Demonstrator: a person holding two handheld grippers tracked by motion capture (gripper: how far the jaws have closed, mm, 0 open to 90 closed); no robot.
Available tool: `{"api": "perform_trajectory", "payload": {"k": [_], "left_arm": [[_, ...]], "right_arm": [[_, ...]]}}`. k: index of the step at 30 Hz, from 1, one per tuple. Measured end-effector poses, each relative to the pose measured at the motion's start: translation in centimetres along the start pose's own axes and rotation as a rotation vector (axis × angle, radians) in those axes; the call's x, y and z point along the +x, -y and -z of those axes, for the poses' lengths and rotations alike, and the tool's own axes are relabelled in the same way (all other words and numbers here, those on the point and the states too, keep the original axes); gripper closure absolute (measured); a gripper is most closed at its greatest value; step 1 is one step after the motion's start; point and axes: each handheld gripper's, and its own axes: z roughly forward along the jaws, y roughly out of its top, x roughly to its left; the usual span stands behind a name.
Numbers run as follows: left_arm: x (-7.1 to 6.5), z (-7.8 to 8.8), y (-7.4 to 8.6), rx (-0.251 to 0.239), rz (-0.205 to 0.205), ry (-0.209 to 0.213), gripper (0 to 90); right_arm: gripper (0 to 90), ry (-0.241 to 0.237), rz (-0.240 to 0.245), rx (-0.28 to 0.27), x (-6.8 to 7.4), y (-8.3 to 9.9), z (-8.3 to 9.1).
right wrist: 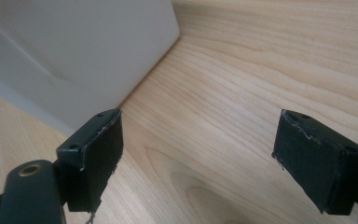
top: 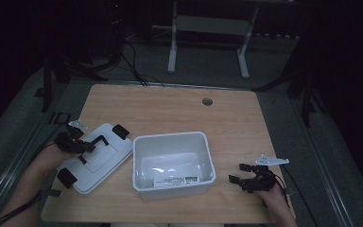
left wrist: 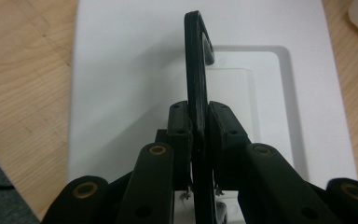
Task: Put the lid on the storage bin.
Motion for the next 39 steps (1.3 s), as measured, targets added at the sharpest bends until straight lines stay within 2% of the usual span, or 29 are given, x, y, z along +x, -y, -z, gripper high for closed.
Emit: {"api": "perform_trajectory", "payload": {"k": [4, 6, 8, 12, 18, 20, 24, 28, 30, 32, 36, 39], "left_arm": [[0.0, 0.2, 0.0, -0.016, -0.004, 0.035, 81.4], [0.0, 0.3, 0.1, -0.027, -0.018, 0.008, 83.5], [0.1, 0.4, 0.2, -0.027, -0.006, 0.017, 83.6], [0.1, 0.8, 0.4, -0.034, -0.011, 0.007, 83.7], [0.1, 2.3, 0.6, -0.078, 0.002, 0.001, 83.7], [-0.1, 2.9, 0.5, -0.093, -0.006, 0.0, 83.7], [-0.4, 4.2, 0.0, -0.112, -0.013, 0.0, 83.7], [-1.4, 5.3, -0.9, -0.133, -0.048, -0.001, 83.7], [-1.7, 5.6, -1.4, -0.136, -0.06, 0.014, 83.7], [-1.8, 6.0, -1.8, -0.143, -0.054, 0.049, 83.7], [-2.1, 6.7, -2.8, -0.152, -0.061, 0.059, 83.7], [-2.6, 7.1, -3.5, -0.144, -0.08, 0.044, 83.7]], "right_arm": [[15.5, 0.015, -0.009, 0.008, -0.3, 0.5, -0.1], [15.5, 0.014, -0.013, 0.002, -0.4, 0.6, -0.1], [15.5, 0.012, -0.019, -0.007, -0.4, 0.6, 0.1], [15.5, 0.013, -0.018, -0.015, -0.5, 0.6, 0.1], [15.5, 0.008, -0.022, -0.014, -0.6, 0.6, 0.1], [15.5, 0.006, -0.021, -0.016, -0.6, 0.6, 0.1], [15.5, 0.001, -0.024, -0.012, -0.5, 0.7, 0.1], [15.5, 0.0, -0.026, -0.012, -0.5, 0.7, 0.0], [15.5, -0.001, -0.026, -0.011, -0.5, 0.7, 0.0], [15.5, -0.001, -0.023, -0.009, -0.5, 0.7, 0.0], [15.5, 0.0, -0.022, -0.009, -0.4, 0.7, -0.1], [15.5, -0.002, -0.024, -0.01, -0.5, 0.8, 0.0]]}}
